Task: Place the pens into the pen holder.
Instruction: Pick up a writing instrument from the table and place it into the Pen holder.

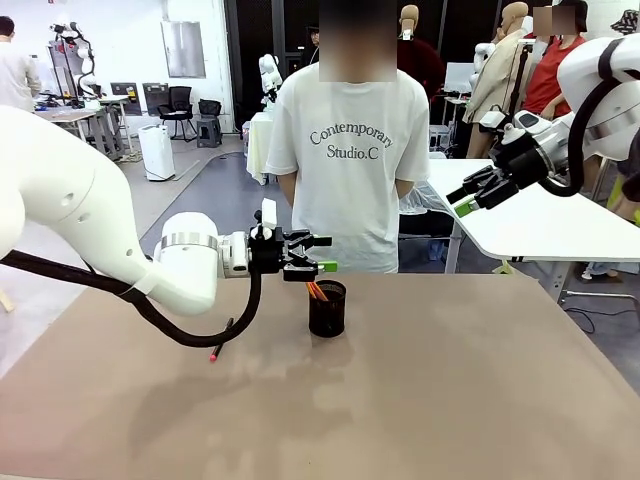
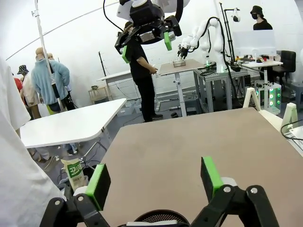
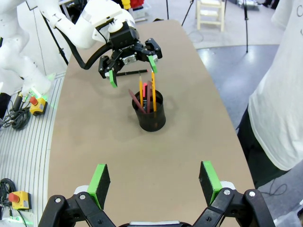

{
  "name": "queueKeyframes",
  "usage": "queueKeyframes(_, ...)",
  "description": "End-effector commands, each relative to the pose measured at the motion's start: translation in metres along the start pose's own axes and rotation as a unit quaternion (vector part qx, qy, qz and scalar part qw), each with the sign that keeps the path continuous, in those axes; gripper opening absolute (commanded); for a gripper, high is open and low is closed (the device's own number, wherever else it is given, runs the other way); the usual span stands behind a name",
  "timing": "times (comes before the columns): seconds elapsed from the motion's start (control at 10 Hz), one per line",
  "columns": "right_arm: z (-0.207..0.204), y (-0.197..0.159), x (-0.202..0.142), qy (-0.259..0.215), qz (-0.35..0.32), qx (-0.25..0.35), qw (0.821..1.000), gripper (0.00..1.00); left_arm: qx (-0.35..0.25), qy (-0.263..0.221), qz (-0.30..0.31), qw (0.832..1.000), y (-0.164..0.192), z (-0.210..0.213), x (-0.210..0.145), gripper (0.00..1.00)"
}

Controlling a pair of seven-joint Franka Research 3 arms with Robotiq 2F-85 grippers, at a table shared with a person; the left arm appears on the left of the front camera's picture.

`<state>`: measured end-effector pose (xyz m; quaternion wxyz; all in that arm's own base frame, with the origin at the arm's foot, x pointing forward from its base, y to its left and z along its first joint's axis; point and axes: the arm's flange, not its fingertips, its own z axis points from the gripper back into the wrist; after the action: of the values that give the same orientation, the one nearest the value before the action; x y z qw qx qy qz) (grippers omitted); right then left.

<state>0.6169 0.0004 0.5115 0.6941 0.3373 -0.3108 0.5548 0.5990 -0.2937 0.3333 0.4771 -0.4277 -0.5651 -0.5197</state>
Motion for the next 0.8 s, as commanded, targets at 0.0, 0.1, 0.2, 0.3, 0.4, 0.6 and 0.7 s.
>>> queueKeyframes(0.0,0.001,0.001,0.002,0.000,0.002,-0.001,1.000,1.00,0.000,0.000,0.000,1.000,0.000,0.000,0.000,1.00)
queueKeyframes(0.1,0.001,0.001,0.002,0.000,0.002,-0.001,1.000,1.00,-0.012,0.017,-0.004,1.000,0.009,0.014,0.008,1.00)
queueKeyframes(0.2,0.001,0.001,0.002,0.000,0.002,-0.001,1.000,1.00,-0.006,0.052,-0.020,0.998,0.011,0.027,0.023,1.00)
queueKeyframes(0.3,0.001,0.001,0.002,0.000,0.002,-0.001,1.000,1.00,0.003,0.084,-0.014,0.996,0.015,0.038,0.039,1.00)
queueKeyframes(0.4,0.001,0.001,0.002,0.000,0.002,-0.001,1.000,1.00,0.002,0.124,-0.004,0.992,0.020,0.048,0.050,1.00)
queueKeyframes(0.6,0.001,0.001,0.002,0.000,0.002,-0.001,1.000,1.00,-0.001,0.218,0.037,0.975,0.021,0.061,0.074,1.00)
queueKeyframes(0.7,0.001,0.001,0.002,0.000,0.002,-0.001,1.000,1.00,-0.029,0.270,0.060,0.961,0.021,0.073,0.093,1.00)
